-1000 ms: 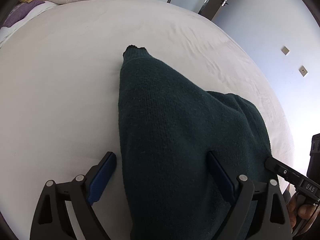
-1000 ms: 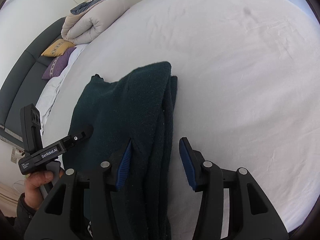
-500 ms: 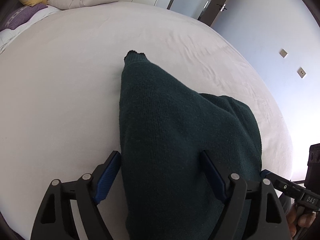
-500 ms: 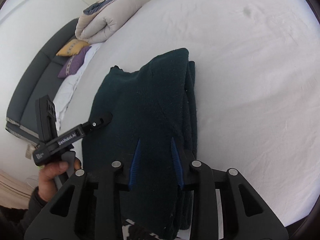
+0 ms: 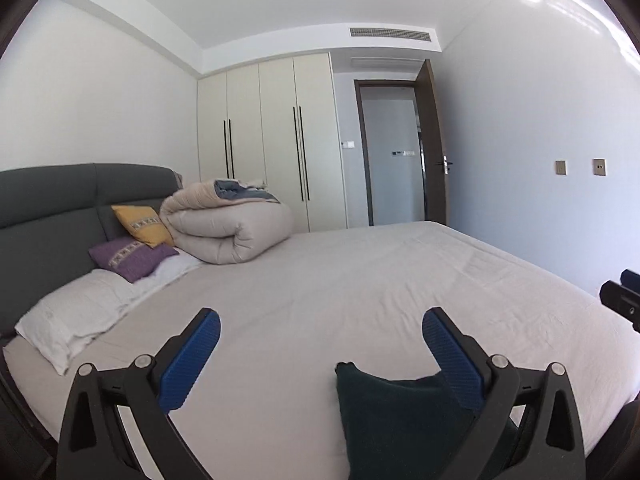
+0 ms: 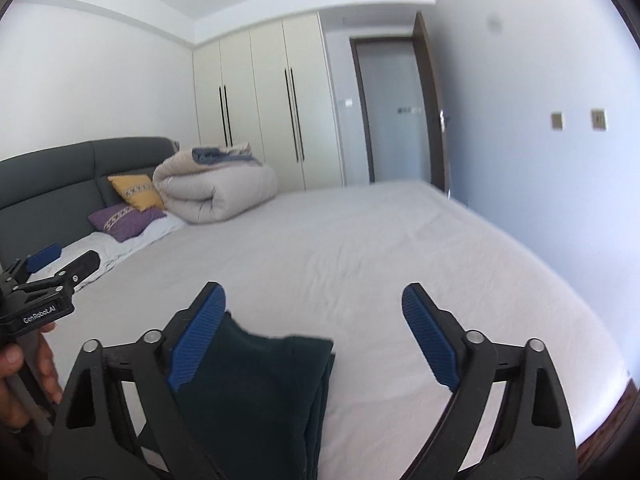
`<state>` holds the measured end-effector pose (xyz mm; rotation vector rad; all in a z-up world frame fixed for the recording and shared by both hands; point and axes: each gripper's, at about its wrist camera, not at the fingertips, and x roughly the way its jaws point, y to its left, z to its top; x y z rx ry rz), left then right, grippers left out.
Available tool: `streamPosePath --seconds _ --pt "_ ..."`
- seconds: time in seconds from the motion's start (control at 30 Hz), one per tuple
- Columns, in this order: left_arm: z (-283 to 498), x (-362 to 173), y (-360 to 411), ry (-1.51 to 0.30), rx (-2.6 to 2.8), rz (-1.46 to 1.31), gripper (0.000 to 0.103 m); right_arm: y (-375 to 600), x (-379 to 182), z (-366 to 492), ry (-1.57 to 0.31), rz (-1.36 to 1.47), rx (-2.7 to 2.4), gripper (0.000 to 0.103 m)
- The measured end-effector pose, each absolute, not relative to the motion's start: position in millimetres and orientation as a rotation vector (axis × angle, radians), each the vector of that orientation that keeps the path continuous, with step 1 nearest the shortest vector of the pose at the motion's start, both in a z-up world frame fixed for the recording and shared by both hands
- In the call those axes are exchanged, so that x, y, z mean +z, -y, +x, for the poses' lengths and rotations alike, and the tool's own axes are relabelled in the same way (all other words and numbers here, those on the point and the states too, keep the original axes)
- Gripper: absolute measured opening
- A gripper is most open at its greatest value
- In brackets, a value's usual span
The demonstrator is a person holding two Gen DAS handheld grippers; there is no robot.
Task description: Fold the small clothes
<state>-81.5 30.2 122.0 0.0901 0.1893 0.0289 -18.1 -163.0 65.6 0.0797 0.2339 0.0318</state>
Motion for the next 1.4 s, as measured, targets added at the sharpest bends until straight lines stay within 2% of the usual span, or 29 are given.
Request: streamPosePath --seconds 0.07,0.13,0.33,0.43,0.57,0.7,0.8,1.1,1.4 --pt "-97 143 -31 -0.146 0.044 0.106 0.103 159 87 -40 -0.092 0.050 0.003 0.103" --pt "-120 159 -35 -0.087 0.060 0.106 0.103 156 110 -56 0.006 0.027 -0.013 0.103" --pt "-126 165 -42 -0.148 0.056 0.102 0.103 161 146 -81 0.049 0.043 -0.008 0.103" --pt "-107 144 -42 -0.294 0.062 0.098 0.103 159 137 -75 -0.034 0.023 -0.010 0.103" --pt "-88 111 -40 -0.464 0.044 0.066 0.103 157 110 -53 -0.264 -0.012 -0.063 0.103" --pt "-65 68 -41 -0.638 0.025 0.019 0.103 169 69 -26 -0.523 0.076 -0.092 0.103" --pt "-55 38 -41 -0.758 0.007 -0.017 0.103 173 39 -8 -0.625 0.093 -0.120 0.103" --pt "-56 -5 -35 -0.854 0.031 -0.031 0.103 157 -20 13 -0.743 0.035 -0.134 0.103" --pt "-53 -15 -34 -0.882 0.037 -0.029 0.103 154 -38 26 -0.773 0.032 -0.121 0.103"
